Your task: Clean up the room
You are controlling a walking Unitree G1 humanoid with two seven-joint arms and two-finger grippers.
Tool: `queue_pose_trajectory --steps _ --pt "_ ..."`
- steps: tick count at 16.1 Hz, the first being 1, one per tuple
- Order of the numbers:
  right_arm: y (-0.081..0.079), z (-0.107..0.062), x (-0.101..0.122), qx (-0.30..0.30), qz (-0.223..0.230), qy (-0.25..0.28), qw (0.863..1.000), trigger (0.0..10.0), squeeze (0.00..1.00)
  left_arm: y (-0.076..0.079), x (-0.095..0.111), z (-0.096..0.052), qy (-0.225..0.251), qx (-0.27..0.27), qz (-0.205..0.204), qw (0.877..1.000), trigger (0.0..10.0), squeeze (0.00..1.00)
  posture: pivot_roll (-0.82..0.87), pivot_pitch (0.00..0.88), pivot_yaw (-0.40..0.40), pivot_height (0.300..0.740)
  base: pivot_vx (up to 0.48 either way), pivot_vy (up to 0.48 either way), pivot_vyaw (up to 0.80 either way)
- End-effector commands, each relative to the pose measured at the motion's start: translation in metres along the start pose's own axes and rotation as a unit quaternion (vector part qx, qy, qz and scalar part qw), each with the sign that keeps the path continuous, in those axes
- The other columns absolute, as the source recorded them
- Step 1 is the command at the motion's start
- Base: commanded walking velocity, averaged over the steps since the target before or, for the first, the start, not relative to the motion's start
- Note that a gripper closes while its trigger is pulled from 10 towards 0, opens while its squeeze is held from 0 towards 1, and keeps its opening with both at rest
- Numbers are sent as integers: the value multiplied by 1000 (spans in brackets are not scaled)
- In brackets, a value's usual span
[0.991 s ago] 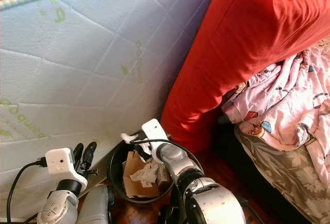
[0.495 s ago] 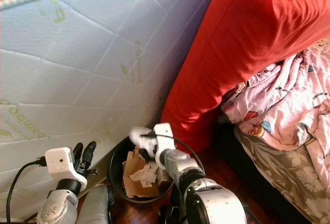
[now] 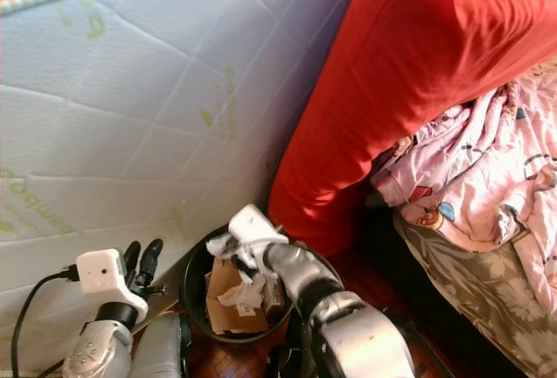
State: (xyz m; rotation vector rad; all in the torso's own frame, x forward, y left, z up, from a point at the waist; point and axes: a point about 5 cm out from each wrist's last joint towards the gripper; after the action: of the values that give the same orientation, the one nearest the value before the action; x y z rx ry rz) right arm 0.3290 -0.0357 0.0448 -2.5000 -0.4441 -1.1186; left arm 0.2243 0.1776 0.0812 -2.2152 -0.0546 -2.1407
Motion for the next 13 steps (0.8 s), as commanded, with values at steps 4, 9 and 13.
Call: queue_pose_trajectory --steps 4,9,13 --pt "2 -1 -9 22 -55 -12 998 10000 0 1 -2 -2 -8 1 -1 1000 10000 0 293 223 -140 617 0 0 0" --pt "2 0 -21 0 75 -39 996 10000 0 1 -2 -3 -8 1 -1 1000 10000 0 290 224 -139 617 0 0 0" --pt "1 0 -14 15 29 -8 999 10000 0 0 -2 -2 -7 1 0 1000 10000 0 292 222 -139 617 0 0 0"
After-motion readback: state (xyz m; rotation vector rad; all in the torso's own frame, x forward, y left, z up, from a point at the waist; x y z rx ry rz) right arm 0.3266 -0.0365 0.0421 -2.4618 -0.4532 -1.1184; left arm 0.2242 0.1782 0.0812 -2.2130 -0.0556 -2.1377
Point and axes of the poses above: a point about 5 cm out from each wrist's last joint towards the gripper, its own z axis pointing out of the wrist towards the gripper, its own x axis along the axis of the wrist's last joint, y = z × x, and after that the axes turned 9 degrees about z, right-handed
